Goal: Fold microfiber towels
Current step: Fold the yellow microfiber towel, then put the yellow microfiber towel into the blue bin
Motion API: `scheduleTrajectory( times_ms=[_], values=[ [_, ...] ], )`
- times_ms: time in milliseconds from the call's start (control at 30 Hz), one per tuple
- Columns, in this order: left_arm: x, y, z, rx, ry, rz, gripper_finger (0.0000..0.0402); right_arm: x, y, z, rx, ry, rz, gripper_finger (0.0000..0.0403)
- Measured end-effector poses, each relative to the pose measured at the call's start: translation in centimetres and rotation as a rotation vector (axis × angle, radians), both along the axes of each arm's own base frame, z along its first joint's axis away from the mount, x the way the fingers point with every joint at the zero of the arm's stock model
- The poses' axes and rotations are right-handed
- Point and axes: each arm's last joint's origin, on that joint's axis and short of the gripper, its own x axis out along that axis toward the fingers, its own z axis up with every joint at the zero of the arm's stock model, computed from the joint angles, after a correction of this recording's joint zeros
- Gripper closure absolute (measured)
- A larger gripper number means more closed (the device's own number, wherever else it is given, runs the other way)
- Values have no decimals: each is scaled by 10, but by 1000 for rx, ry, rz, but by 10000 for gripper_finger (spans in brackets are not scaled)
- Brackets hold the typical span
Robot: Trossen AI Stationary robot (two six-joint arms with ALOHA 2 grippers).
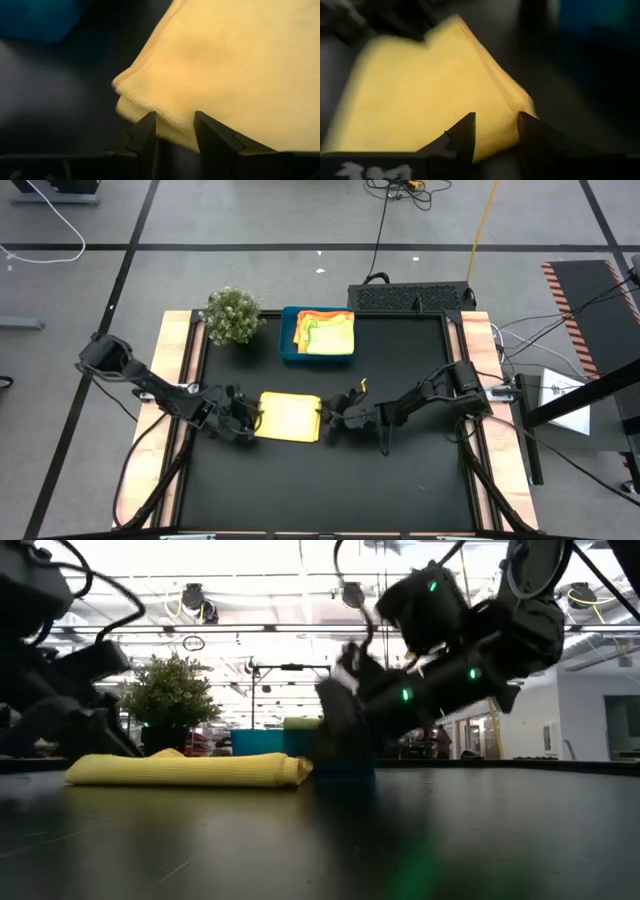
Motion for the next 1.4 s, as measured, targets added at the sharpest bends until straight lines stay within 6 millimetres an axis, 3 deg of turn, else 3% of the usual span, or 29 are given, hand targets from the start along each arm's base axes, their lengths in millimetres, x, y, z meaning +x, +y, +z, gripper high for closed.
scheduleTrajectory(
  times_ms=[167, 300, 500, 700, 900, 1233, 1400],
  values=[
    [12, -9, 22, 13, -28, -137, 263, 4, 17, 36, -49, -186, 135, 266],
    [19, -19, 48, 22, -60, -210, 263, -1, 34, 59, -121, -228, 222, 266],
    [20, -34, 71, 37, -64, -299, 263, -11, 65, 71, -281, -216, 362, 266],
    [12, -55, 61, 126, 23, -493, 263, -11, 93, 50, -475, 33, 524, 266],
    [9, -72, 57, 160, 48, -578, 263, 8, 106, 53, -486, 151, 555, 250],
    [6, -81, 33, 238, 177, -638, 263, 20, 98, 58, -495, 279, 550, 175],
    [7, -77, 29, 325, 206, -589, 238, 19, 93, 54, -523, 332, 559, 159]
  ],
)
